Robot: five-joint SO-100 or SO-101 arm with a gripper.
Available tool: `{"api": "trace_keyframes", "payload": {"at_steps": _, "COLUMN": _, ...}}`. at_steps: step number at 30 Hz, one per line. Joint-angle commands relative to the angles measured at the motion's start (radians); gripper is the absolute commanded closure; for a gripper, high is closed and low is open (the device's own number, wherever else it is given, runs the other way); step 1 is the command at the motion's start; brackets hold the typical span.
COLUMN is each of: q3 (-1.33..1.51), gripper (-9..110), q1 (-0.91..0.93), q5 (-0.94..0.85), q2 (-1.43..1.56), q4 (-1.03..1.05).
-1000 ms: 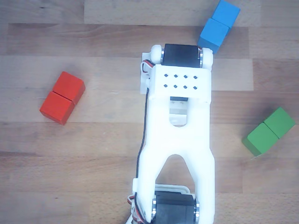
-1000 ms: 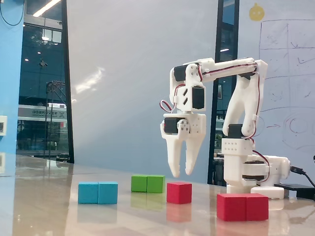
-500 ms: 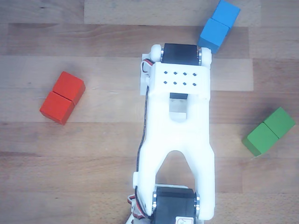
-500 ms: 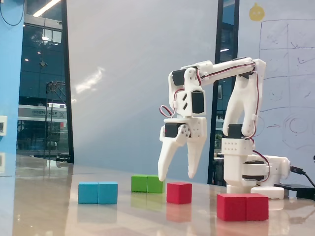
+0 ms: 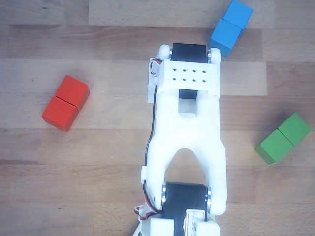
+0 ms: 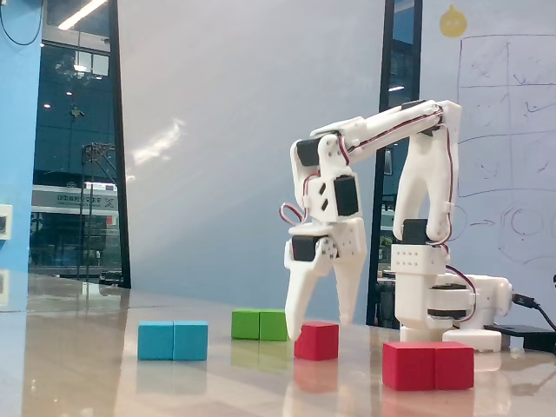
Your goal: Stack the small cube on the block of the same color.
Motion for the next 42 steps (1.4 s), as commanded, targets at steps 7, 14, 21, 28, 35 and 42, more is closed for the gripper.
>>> {"api": "trace_keyframes", "payload": {"at_steps": 7, "q3": -0.005, "gripper": 67, "q1": 0.003, "q5": -0.011, "q2": -0.041, "q4": -0.063}}
{"api": "trace_keyframes", "payload": {"at_steps": 14, "q3": -0.005, "gripper": 67, "q1": 0.003, "q5": -0.011, "q2": -0.041, "q4": -0.063}}
{"api": "trace_keyframes", "payload": {"at_steps": 21, "q3": -0.005, "gripper": 71, "q1": 0.003, "q5": -0.009, "q2": -0.043, "q4": -0.063}}
{"api": "trace_keyframes", "payload": {"at_steps": 28, "q3": -0.005, "gripper": 83, "q1": 0.003, "q5": -0.008, "q2": -0.043, "q4": -0.063}}
{"api": "trace_keyframes", "payload": {"at_steps": 35, "q3": -0.006, "gripper": 91, "q1": 0.003, "q5": -0.005, "q2": -0.041, "q4": -0.063}}
{"api": "trace_keyframes", "payload": {"at_steps": 42, "q3": -0.011, "gripper": 97, "q1": 0.003, "q5": 0.002, "q2": -0.041, "q4": -0.064}}
